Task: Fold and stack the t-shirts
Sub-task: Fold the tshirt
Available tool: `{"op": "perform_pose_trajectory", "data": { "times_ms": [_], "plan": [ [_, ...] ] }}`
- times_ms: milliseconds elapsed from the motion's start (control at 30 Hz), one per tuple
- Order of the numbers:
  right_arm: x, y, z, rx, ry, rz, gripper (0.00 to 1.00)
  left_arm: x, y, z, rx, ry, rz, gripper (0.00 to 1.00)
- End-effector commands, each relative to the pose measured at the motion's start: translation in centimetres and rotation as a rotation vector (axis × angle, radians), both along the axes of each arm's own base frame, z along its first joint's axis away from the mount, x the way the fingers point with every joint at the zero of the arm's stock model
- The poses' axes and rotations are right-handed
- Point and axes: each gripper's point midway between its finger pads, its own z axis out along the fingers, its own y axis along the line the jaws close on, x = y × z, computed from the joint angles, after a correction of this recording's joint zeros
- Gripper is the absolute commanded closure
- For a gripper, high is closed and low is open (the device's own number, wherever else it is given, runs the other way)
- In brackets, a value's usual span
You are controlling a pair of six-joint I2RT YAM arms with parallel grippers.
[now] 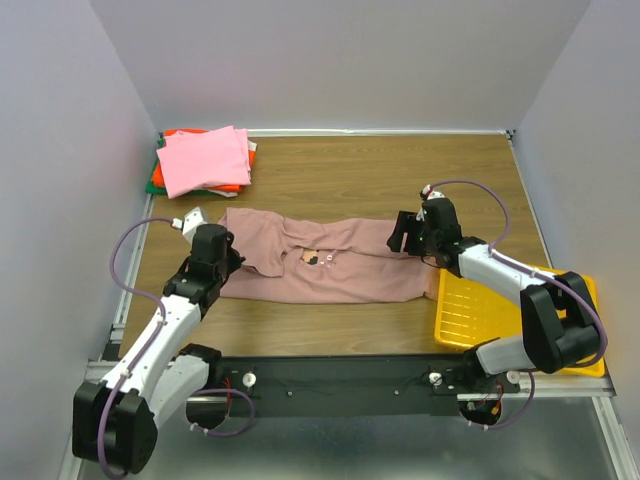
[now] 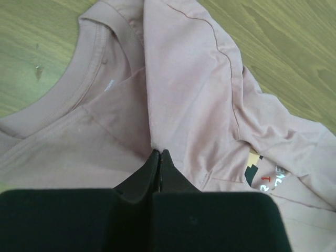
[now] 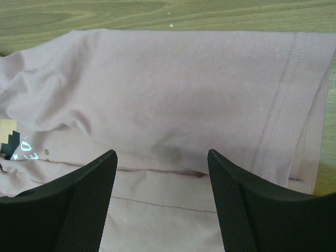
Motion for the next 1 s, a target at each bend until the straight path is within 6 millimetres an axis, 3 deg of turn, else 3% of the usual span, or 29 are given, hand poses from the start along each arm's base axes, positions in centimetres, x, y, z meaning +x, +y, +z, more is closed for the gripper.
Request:
{"op": "perform_pose_trajectory", "data": {
  "times_ms": [0,167,400,467,533,567,600,633,800,933,967],
  "plan": [
    [0.1,0.0,-0.1,-0.008,0.002,0.008,0.23,-1.5,1.5,0.8,-0.033,-0.016,0.114,1.0],
    [0.0,0.0,0.0,-0.008,0.004,0.011,0.24,-2.1,1.9,1.6,-0.057,-0.039,0.16,1.0],
    [-0.1,0.0,-0.3,-0.015,0.012,0.011,0.23,-2.5,1.3,0.5,-0.072,0.019,0.148,1.0],
    [-0.1,0.0,-0.3,-0.015,0.016,0.01,0.23,-2.6,1.3,0.8,-0.078,0.012,0.159,0.94],
    [-0.1,-0.1,-0.5,-0.021,0.022,0.009,0.23,-2.7,1.5,1.2,-0.082,-0.005,0.174,0.71],
    [-0.1,-0.1,-0.5,-0.022,0.02,0.01,0.23,-2.8,1.5,1.3,-0.083,-0.009,0.176,0.5],
    [-0.1,-0.1,-0.5,-0.025,0.022,0.012,0.23,-2.8,1.6,1.5,-0.088,-0.017,0.186,0.1],
    [-0.1,-0.1,-0.6,-0.024,0.024,0.013,0.23,-2.9,2.0,1.8,-0.081,-0.029,0.202,0.02],
    [-0.4,0.8,0.0,0.01,0.021,0.058,0.24,-2.5,3.2,3.8,-0.035,-0.101,0.232,0.02],
    [-0.9,3.7,2.6,0.097,-0.029,0.156,0.25,-0.3,3.2,5.7,0.055,-0.192,0.164,0.02],
    [-1.3,5.2,3.5,0.106,-0.049,0.19,0.25,0.3,3.0,5.3,0.089,-0.177,0.133,0.02]
  ]
}}
